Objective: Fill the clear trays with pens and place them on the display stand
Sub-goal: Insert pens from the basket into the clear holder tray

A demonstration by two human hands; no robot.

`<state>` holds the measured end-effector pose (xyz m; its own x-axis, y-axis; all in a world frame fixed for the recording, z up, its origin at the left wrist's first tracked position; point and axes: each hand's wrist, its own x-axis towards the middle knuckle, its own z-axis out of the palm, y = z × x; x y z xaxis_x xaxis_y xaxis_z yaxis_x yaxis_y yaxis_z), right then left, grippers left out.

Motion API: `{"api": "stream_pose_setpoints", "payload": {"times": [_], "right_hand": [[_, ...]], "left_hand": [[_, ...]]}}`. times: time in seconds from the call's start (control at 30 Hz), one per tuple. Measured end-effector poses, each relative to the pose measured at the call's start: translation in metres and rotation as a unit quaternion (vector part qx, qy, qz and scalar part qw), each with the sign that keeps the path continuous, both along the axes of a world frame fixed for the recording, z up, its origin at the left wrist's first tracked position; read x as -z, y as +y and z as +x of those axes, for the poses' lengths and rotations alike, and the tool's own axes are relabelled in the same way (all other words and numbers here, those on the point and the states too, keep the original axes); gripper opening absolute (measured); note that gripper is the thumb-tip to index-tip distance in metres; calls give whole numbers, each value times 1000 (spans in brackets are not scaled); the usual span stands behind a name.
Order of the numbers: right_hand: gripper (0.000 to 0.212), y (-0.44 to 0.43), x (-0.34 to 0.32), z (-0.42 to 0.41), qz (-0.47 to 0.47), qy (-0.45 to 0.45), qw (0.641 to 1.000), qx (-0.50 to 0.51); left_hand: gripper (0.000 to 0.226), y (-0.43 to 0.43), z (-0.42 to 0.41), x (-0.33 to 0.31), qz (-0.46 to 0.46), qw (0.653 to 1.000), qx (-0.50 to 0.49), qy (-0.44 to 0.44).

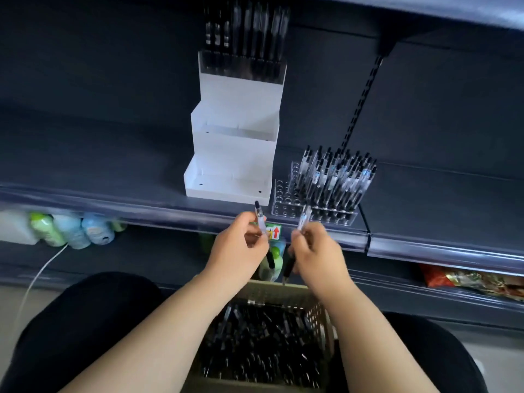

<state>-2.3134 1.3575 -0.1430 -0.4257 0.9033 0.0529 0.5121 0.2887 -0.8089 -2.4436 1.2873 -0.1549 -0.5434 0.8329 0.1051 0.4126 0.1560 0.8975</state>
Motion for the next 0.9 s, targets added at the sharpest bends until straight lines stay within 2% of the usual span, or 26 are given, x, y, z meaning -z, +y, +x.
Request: {"api": "stream_pose_setpoints", "payload": {"times": [0.13,0.27,0.4,0.5,0.63,0.9], "right_hand": [[13,27,-39,-1,58,54,997,22],[39,61,-86,-8,101,147,983,47],[18,92,-114,-16,133,182,974,19],[13,103,-109,-19,153,162,974,31],[14,113,-92,-21,233,50,969,58],[13,119,-81,-29,259,21,965,42]], "left_hand": [[24,22,-11,-20,35,999,24,20],[23,56,-18,-47,91,994,46,38],[22,90,-26,-66,127,989,68,38],[20,100,-31,-60,132,988,75,18],[17,102,-36,-46,130,989,70,-21],[17,107,-46,-38,136,987,64,-64]]}}
